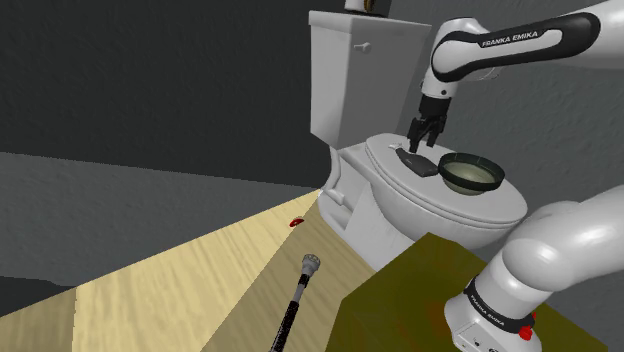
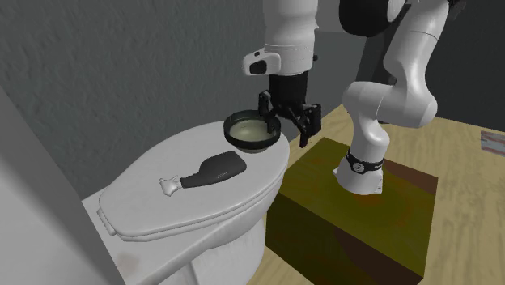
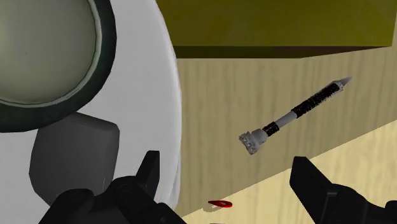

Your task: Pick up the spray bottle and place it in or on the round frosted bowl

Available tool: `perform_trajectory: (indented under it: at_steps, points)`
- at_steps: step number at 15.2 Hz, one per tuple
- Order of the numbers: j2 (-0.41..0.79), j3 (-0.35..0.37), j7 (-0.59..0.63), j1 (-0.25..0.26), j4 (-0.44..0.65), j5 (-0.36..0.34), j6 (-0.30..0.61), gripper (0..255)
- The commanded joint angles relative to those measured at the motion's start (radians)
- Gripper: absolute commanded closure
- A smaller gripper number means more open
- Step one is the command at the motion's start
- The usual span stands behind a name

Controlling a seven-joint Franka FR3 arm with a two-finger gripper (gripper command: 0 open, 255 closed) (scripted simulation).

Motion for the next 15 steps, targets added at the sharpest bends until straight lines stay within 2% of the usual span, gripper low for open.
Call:
perform_trajectory:
  at_steps: [1,8,15]
  points:
    - [0.062,-0.031,-0.034,-0.009,0.016,-0.007,0.054,0]
    - [0.308,-0.119,-0.152,-0.027,0.142,0.026,0.196,0]
    - [0.574,-0.171,-0.289,-0.064,0.329,0.128,0.281,0]
